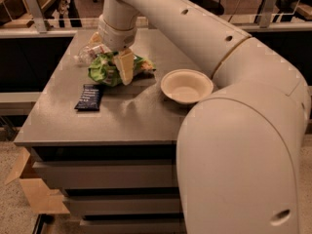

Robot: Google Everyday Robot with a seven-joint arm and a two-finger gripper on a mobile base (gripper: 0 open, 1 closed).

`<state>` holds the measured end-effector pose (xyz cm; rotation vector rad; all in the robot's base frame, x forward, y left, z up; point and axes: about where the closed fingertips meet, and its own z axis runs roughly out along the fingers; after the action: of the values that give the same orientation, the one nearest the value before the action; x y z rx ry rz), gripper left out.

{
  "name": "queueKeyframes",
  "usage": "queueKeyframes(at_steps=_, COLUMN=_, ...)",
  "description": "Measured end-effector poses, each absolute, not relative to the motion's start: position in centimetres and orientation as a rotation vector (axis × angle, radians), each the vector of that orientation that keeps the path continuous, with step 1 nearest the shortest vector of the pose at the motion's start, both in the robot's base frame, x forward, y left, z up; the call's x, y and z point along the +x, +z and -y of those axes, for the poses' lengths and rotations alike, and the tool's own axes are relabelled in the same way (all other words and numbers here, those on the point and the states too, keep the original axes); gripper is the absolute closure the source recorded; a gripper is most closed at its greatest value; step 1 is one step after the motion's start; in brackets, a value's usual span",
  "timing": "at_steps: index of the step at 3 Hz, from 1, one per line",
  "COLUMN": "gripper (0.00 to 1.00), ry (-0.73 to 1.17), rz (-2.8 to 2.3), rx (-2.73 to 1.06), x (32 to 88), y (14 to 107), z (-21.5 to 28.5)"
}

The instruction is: Pick green rice chip bag from paper bowl and place on counter

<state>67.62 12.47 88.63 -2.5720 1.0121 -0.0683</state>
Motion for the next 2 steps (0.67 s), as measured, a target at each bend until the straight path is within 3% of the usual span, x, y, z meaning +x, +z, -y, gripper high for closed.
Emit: queueKeyframes(at_steps=2, gripper=0.00, ry=-0.149, rz=-1.077, rx=-2.511, x=67.5, y=92.0, z=-10.4)
